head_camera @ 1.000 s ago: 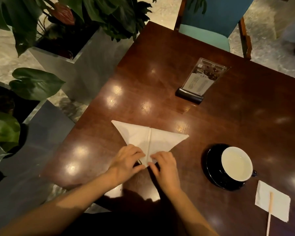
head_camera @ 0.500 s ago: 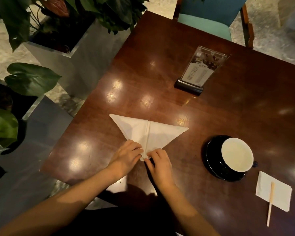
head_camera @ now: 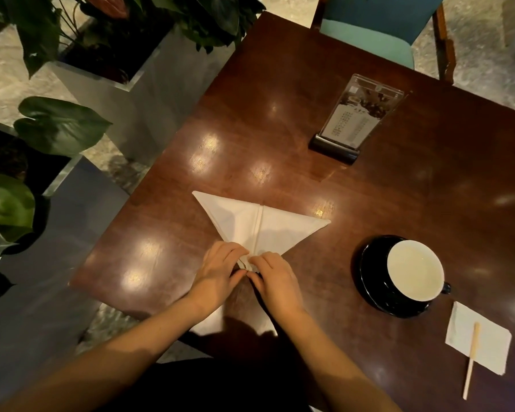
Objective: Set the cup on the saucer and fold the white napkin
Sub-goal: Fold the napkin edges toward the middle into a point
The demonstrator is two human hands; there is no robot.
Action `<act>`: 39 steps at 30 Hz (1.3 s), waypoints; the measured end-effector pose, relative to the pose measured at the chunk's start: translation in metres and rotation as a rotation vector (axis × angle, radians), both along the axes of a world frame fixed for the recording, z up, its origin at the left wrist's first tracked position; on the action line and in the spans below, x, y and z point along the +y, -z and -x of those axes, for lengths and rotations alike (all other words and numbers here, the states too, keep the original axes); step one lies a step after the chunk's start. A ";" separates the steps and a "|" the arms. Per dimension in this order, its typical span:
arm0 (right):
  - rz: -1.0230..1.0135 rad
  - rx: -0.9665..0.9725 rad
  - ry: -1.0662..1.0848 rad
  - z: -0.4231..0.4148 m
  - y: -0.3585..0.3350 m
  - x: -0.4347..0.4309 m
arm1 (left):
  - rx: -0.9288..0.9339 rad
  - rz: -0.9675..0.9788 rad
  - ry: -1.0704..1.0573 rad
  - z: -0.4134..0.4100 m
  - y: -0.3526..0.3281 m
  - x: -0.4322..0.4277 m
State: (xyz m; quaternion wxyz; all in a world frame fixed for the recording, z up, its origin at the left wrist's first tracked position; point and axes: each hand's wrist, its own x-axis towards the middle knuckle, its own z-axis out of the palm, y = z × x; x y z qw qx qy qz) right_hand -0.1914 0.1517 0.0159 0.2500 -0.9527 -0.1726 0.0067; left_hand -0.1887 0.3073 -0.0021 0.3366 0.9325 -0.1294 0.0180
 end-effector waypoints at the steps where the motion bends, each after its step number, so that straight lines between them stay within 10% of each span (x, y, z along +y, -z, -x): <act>1: 0.016 -0.006 -0.007 0.000 0.000 0.001 | 0.013 0.004 -0.011 0.000 0.001 -0.001; 27: 0.007 0.045 -0.023 -0.003 -0.001 0.014 | 0.058 -0.062 0.027 -0.003 0.001 0.010; 39: -0.441 0.417 0.297 0.005 -0.024 -0.003 | -0.118 -0.185 0.086 0.013 -0.003 -0.002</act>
